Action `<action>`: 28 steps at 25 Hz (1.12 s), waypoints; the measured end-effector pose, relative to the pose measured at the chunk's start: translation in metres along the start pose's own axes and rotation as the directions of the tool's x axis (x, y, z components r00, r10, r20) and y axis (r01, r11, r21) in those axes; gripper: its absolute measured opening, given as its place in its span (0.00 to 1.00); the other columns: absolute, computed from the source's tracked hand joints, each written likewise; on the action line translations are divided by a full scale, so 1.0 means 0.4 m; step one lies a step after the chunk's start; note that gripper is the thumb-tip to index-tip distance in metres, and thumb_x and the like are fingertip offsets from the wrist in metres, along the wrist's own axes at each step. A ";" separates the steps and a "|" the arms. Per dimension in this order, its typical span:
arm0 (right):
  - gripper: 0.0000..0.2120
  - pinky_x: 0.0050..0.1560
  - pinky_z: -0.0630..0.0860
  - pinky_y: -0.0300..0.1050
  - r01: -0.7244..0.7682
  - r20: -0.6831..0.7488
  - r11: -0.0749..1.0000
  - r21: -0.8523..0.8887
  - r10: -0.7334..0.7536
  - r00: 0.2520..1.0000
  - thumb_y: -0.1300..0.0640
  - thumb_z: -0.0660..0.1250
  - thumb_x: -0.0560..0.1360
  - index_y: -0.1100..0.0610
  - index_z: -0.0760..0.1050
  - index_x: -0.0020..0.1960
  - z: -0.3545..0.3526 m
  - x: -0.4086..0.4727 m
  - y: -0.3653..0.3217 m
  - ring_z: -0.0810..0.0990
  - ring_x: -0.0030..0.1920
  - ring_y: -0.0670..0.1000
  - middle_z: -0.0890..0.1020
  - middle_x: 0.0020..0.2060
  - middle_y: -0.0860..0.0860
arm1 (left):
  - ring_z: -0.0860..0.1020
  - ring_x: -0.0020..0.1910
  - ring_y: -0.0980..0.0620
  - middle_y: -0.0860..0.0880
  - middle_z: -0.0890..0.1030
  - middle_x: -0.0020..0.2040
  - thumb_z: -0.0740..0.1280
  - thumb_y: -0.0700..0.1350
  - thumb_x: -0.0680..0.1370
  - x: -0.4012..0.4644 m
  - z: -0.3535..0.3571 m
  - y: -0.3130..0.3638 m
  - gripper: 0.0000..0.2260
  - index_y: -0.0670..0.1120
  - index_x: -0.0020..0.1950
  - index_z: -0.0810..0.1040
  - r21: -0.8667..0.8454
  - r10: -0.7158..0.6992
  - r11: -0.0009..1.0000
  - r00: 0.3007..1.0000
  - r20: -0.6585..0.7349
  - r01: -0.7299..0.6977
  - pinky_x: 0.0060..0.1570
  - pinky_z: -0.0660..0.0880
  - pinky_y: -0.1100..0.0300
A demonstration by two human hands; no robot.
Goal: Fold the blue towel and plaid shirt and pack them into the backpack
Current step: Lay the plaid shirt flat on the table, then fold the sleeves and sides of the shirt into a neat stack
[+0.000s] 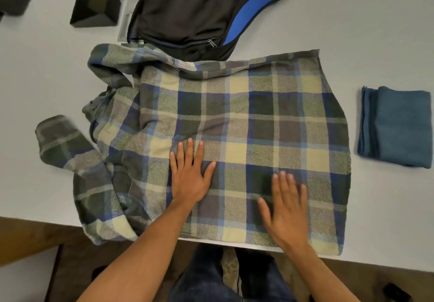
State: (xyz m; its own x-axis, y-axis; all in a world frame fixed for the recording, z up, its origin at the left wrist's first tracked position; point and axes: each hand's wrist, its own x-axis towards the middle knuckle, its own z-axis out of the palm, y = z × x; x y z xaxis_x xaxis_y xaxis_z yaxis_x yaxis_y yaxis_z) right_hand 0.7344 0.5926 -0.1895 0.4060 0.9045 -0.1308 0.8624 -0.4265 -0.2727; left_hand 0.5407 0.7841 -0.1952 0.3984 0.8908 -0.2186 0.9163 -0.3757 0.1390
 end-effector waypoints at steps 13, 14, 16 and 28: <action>0.36 0.77 0.43 0.61 -0.078 0.104 0.991 -0.107 0.089 0.991 0.33 0.45 0.79 0.52 0.45 0.81 0.016 -0.039 -0.009 0.41 0.79 0.51 0.47 0.80 0.50 | 0.41 0.79 0.47 0.50 0.47 0.81 0.48 0.64 0.82 -0.214 0.002 -0.163 0.29 0.54 0.80 0.49 0.055 0.116 0.991 0.992 0.052 -0.119 0.76 0.44 0.43; 0.36 0.77 0.42 0.62 -0.104 0.107 0.989 -0.105 0.115 0.988 0.32 0.44 0.79 0.51 0.43 0.81 0.013 -0.040 -0.004 0.40 0.79 0.50 0.46 0.80 0.50 | 0.41 0.79 0.47 0.50 0.47 0.81 0.47 0.64 0.82 -0.218 -0.007 -0.179 0.29 0.53 0.80 0.50 0.042 0.107 0.993 0.993 0.045 -0.109 0.76 0.44 0.42; 0.37 0.77 0.41 0.62 -0.134 0.119 0.986 -0.095 0.145 0.982 0.31 0.42 0.79 0.50 0.42 0.81 0.012 -0.040 -0.008 0.38 0.79 0.50 0.43 0.80 0.50 | 0.43 0.79 0.48 0.49 0.51 0.81 0.49 0.61 0.83 -0.221 -0.032 -0.217 0.27 0.52 0.80 0.56 -0.009 0.092 0.996 0.995 -0.025 -0.092 0.76 0.45 0.42; 0.36 0.76 0.35 0.60 0.060 0.182 0.996 -0.070 -0.046 0.982 0.33 0.43 0.80 0.52 0.43 0.80 0.062 -0.013 -0.210 0.37 0.79 0.48 0.43 0.80 0.49 | 0.56 0.76 0.39 0.43 0.54 0.79 0.61 0.59 0.80 -0.164 -0.178 -0.512 0.33 0.45 0.79 0.55 -0.613 -0.872 0.329 0.480 0.094 0.719 0.72 0.56 0.41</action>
State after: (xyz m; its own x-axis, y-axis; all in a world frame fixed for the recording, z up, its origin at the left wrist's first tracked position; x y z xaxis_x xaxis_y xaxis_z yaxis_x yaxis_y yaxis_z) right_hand 0.6525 0.6238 -0.1895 0.3040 0.9077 -0.2892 0.9043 -0.3704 -0.2122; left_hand 0.3238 0.8208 -0.1407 -0.6044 0.7308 -0.3172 0.5622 0.6733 0.4802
